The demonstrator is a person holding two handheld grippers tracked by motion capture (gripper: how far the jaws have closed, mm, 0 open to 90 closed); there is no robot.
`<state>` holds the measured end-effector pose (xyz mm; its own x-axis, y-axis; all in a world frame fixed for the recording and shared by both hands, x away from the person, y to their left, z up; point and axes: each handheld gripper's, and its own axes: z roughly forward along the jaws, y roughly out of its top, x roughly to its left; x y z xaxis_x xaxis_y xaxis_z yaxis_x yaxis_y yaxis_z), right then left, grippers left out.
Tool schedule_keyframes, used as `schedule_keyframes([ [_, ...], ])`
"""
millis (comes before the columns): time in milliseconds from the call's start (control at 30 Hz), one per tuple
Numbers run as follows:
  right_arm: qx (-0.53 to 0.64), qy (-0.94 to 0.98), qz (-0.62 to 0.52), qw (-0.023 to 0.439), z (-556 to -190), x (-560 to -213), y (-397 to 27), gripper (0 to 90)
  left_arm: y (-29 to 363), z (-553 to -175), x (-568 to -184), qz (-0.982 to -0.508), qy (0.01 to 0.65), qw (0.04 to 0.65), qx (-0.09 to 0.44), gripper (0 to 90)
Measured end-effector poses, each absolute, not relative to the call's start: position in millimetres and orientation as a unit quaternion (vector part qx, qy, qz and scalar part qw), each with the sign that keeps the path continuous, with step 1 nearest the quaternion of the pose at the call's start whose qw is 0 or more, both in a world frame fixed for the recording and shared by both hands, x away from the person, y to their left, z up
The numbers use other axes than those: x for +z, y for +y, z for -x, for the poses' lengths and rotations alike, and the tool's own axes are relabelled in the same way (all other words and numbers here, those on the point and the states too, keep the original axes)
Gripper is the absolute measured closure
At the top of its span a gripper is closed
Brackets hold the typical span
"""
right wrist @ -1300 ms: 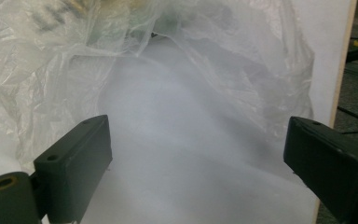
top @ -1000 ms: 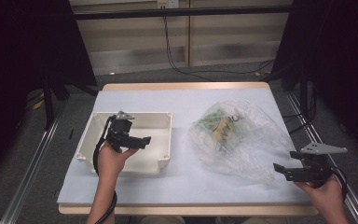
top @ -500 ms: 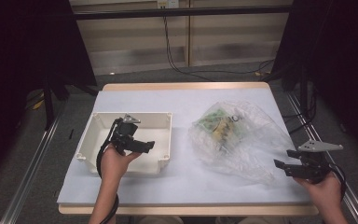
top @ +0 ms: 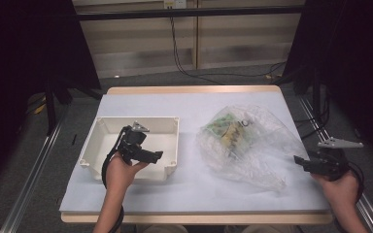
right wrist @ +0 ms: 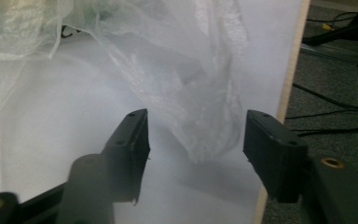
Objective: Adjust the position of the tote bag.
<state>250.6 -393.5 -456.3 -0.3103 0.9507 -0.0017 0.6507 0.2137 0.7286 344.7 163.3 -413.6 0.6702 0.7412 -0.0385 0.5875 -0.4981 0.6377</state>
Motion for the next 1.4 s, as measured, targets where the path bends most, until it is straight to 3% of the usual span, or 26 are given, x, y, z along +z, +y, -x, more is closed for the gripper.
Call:
schedule_keyframes([
  [100, 0.325, 0.748, -0.531, 0.231, -256, -459, -389, 54.8, 157, -341, -413, -0.859, 0.384, 0.318, 0.119, 10.3],
  [233, 0.333, 0.761, -0.512, 0.22, -260, -459, -384, 77.5, 155, -337, -408, -0.868, 0.365, 0.314, 0.121, 11.3],
  [333, 0.336, 0.77, -0.499, 0.212, -259, -457, -379, 83.7, 153, -336, -406, -0.867, 0.363, 0.319, 0.122, 12.3],
  [1400, 0.355, 0.795, -0.469, 0.148, -204, -460, -349, 85.1, 92, -346, -394, -0.885, 0.299, 0.34, 0.108, 11.1],
])
